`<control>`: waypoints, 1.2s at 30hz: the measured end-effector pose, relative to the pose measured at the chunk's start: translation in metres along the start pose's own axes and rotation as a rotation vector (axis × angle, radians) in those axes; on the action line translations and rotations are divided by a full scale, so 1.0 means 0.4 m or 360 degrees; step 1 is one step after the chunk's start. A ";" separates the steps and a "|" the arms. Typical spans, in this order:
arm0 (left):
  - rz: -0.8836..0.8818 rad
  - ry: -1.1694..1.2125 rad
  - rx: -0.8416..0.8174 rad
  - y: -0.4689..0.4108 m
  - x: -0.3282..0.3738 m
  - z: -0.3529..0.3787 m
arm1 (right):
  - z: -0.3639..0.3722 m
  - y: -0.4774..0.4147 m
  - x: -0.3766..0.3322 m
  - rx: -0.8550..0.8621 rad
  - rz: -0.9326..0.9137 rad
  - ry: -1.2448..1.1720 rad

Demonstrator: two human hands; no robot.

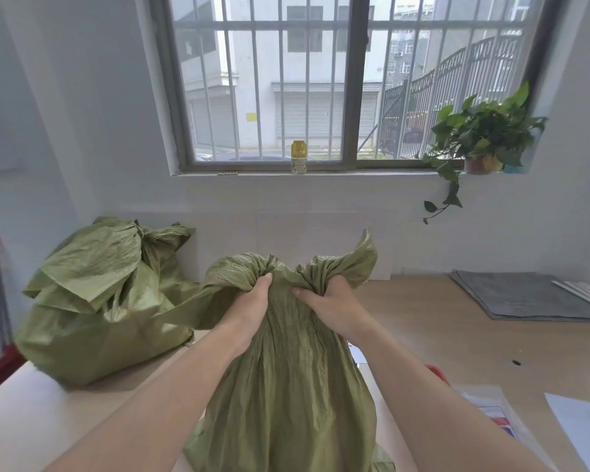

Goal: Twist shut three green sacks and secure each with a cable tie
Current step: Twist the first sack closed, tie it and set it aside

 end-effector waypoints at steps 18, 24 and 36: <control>0.0177 -0.0450 -0.0037 -0.010 0.010 0.030 | 0.030 -0.010 0.020 0.0040 0.0084 0.0282; 0.0267 -0.0815 -0.0028 -0.024 0.010 0.034 | 0.040 -0.030 0.024 0.0073 0.0039 0.0746; 0.0188 0.0064 -0.0299 -0.031 0.010 0.083 | 0.087 0.004 0.002 -0.0140 0.0155 0.0604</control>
Point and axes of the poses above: each hand's wrist, its own y-axis away from the middle knuckle, its own z-axis out of the palm, x = y × z, the point moved 9 cm from there along -y, towards the middle knuckle, and after that the axes turned 7 degrees about z, right-handed, at the moved point
